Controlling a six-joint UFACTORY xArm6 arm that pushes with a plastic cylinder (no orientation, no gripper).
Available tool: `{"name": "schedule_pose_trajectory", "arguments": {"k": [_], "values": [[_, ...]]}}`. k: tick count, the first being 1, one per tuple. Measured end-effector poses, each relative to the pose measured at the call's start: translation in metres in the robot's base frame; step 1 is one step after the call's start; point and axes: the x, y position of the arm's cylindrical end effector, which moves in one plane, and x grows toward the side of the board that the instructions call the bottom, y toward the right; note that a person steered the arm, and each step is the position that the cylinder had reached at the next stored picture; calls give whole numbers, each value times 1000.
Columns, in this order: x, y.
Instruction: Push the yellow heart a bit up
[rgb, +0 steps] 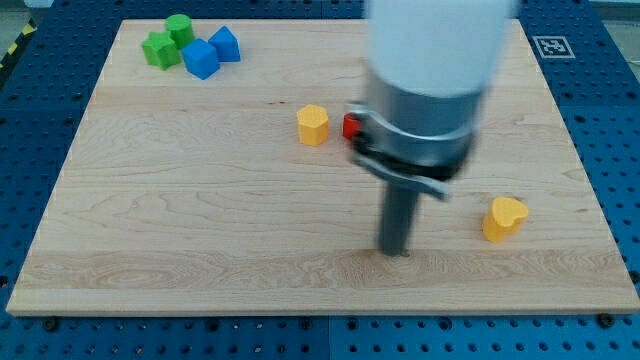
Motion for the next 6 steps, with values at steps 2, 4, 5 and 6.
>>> {"name": "schedule_pose_trajectory", "arguments": {"k": [2,4,5,6], "values": [[12,104],[-10,107],[-12,107],[-12,105]]}}
